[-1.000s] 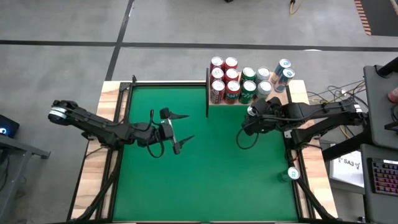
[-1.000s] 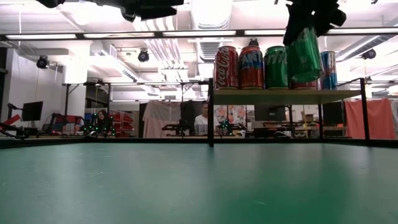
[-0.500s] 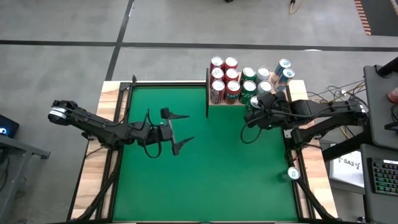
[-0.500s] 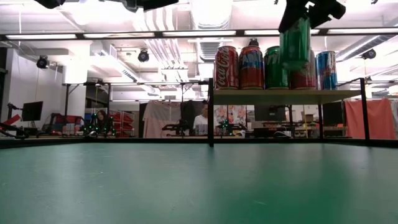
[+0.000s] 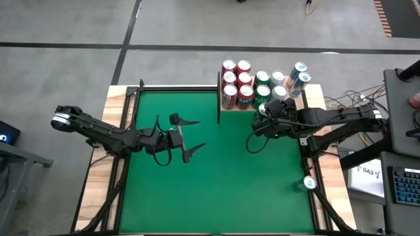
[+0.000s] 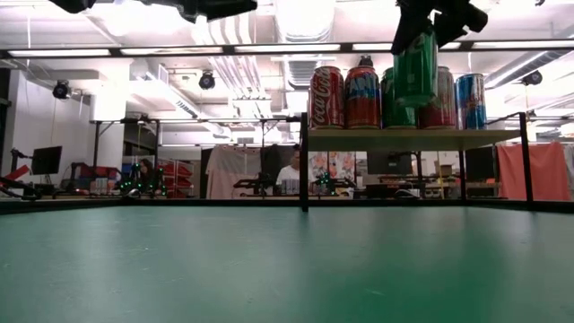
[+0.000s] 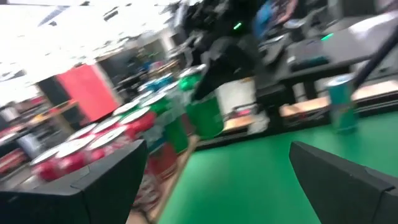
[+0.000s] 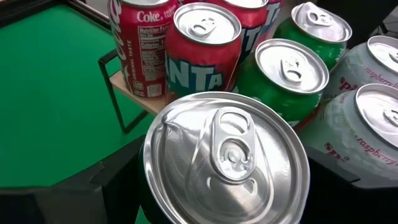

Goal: Place canned beverage on shelf
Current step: Put the green soda can on the shelf aligned with the other green soda cans

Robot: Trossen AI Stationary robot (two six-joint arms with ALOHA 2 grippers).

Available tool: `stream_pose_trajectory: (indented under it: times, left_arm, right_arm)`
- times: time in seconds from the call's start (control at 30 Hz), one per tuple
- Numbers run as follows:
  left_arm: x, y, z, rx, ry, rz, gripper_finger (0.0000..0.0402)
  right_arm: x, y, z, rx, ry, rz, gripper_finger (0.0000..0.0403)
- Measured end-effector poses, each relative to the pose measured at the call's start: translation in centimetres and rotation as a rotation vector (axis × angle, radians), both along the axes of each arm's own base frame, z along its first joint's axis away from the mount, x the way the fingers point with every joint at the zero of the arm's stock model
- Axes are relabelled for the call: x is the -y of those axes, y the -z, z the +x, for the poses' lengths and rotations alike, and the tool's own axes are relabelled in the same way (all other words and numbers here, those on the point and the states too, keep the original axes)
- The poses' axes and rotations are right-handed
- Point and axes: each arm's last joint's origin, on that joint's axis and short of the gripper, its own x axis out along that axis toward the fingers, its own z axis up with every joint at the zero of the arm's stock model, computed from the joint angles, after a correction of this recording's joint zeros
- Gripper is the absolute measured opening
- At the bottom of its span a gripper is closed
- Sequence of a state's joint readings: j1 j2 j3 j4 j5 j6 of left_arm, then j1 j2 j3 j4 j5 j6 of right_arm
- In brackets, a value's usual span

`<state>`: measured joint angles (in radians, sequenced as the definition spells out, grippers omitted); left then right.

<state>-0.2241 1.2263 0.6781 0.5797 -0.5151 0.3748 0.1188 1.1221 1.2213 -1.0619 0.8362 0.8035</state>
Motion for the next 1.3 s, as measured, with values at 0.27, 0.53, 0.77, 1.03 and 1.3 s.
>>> stream_pose_trajectory:
  times: [0.27, 0.53, 0.77, 1.03, 1.3]
  left_arm:
    - [0.2, 0.6, 0.6, -0.019, 0.057, 0.013, 0.0378]
    - [0.0, 1.3, 0.4, -0.039, 0.053, -0.004, 0.0378]
    - [-0.7, 2.5, -0.2, -0.048, 0.067, -0.016, 0.0378]
    - [-1.4, 3.4, -0.8, 0.041, 0.152, -0.072, 0.0378]
    - [-1.5, 3.5, -0.8, 0.040, 0.151, -0.079, 0.0378]
  right_arm:
    - [0.1, 0.0, -0.1, -0.005, 0.001, 0.000, 0.0298]
    - [0.4, 0.2, 0.2, -0.006, 0.036, -0.019, 0.0298]
    - [0.8, 0.3, 0.4, -0.011, 0.058, -0.026, 0.0298]
    - [1.7, 0.3, 0.5, 0.017, 0.125, -0.032, 0.0298]
    - [2.2, 0.5, 0.8, 0.040, 0.174, -0.018, 0.0298]
